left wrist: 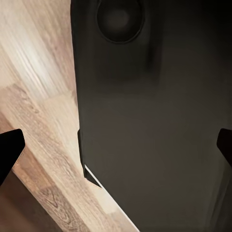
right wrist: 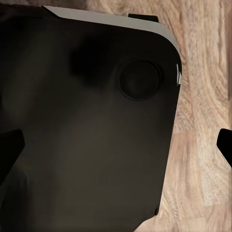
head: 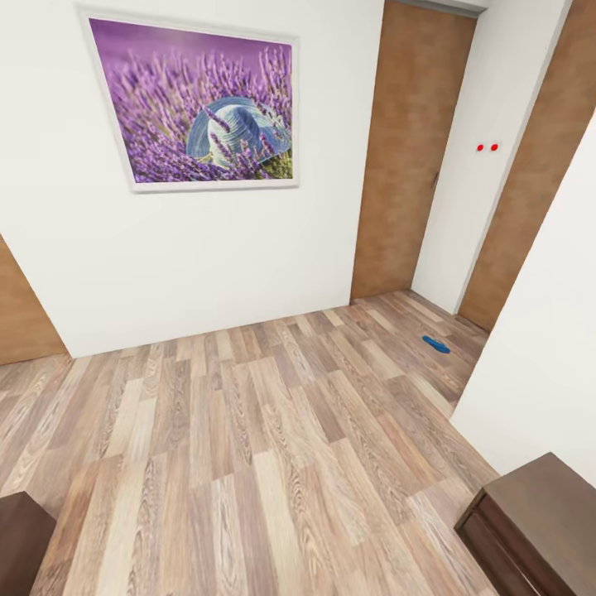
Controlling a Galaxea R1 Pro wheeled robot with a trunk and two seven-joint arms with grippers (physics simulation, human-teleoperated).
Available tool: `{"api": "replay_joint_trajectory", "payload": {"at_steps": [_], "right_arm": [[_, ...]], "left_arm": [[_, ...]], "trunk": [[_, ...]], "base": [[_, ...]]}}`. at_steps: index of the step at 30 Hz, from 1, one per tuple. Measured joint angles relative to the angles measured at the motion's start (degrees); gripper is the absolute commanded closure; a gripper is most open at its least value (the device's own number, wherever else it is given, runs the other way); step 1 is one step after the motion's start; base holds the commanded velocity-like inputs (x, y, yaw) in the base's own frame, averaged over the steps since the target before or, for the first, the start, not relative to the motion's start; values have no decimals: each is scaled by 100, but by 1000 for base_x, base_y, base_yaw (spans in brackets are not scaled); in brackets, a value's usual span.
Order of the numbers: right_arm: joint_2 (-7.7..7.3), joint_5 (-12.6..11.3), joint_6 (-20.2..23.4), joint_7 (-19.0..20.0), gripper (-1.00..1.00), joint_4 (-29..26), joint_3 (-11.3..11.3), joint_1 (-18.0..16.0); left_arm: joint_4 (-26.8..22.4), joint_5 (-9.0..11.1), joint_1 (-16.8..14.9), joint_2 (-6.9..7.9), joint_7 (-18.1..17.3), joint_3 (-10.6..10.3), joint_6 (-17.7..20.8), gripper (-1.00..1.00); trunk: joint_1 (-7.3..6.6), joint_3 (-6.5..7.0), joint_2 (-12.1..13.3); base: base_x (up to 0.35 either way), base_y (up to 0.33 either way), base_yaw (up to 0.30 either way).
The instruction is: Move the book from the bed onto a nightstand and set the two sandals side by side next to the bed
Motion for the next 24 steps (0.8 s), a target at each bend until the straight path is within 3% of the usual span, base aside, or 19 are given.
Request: {"api": "replay_joint_trajectory", "payload": {"at_steps": [24], "right_arm": [[2, 2, 0, 1, -100, 0, 7, 0]], "left_arm": [[0, 0, 0, 10, 0, -10, -9, -100]], "trunk": [[0, 0, 0]], "base": [[281, 0, 3]]}}
